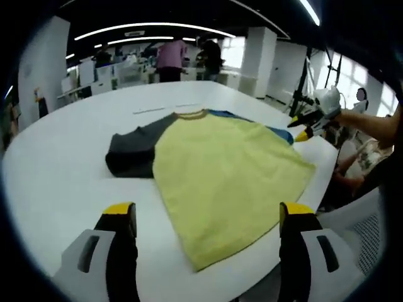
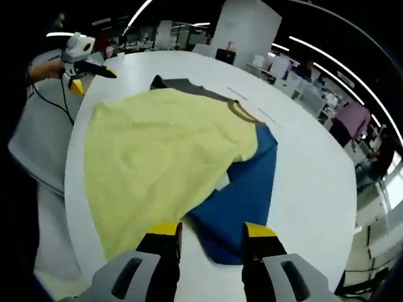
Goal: Fold the garment on the visible template until the final outline fits inside the template.
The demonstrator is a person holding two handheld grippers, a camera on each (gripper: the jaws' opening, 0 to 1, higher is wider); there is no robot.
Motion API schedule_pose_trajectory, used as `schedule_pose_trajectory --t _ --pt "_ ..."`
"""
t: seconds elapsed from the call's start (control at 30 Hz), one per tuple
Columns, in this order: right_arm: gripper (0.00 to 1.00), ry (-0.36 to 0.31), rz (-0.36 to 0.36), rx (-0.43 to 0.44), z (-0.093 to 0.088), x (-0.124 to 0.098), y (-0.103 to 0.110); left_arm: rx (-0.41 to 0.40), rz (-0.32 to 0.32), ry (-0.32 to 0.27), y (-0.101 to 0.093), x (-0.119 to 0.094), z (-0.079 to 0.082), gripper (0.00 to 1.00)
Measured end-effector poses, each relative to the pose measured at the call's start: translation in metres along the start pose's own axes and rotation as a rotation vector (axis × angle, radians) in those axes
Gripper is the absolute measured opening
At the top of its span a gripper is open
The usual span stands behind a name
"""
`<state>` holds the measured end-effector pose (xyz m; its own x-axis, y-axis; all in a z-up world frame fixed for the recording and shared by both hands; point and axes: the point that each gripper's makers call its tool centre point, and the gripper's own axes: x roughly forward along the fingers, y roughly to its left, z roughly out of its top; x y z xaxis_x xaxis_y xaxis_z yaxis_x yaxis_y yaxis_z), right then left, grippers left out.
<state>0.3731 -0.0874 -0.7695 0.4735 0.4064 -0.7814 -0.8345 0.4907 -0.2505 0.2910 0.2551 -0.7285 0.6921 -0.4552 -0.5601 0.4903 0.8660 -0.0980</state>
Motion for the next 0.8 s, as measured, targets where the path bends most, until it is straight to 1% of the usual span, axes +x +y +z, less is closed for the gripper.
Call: schedule_pose_trajectory --t 0.17,0.3,0.43,0.5,0.57,0.67,0.7,0.8 --pt "0.28 0.014 0.016 -0.047 -0.001 0.008 0.001 0.013 -0.014 -0.026 -0.003 -0.001 0.005 0.93" --pt "0.25 0.04 0.027 -0.095 -0.005 0.016 0.002 0.026 -0.021 -0.029 -0.005 -0.001 0.006 0.94" --pt "0.21 0.049 0.044 -0.129 -0.006 0.022 0.005 0.027 -0.027 -0.043 -0.006 -0.002 0.008 0.94" --pt "0.16 0.061 0.046 -0.144 -0.007 0.026 0.006 0.022 -0.027 -0.043 -0.006 -0.002 0.008 0.94" --pt "0.12 0.06 0.049 -0.161 -0.006 0.028 0.006 0.018 -0.026 -0.041 -0.006 -0.002 0.008 0.93" --pt "0.05 0.055 0.057 -0.17 -0.004 0.029 0.008 0.013 -0.024 -0.04 -0.005 -0.002 0.008 0.92" --pt "0.01 0.051 0.058 -0.169 -0.003 0.029 0.008 0.012 -0.021 -0.039 -0.005 -0.002 0.008 0.92" --pt "0.0 0.03 0.061 -0.129 0.0 0.028 0.005 0.009 -0.015 -0.038 -0.003 -0.003 0.007 0.92"
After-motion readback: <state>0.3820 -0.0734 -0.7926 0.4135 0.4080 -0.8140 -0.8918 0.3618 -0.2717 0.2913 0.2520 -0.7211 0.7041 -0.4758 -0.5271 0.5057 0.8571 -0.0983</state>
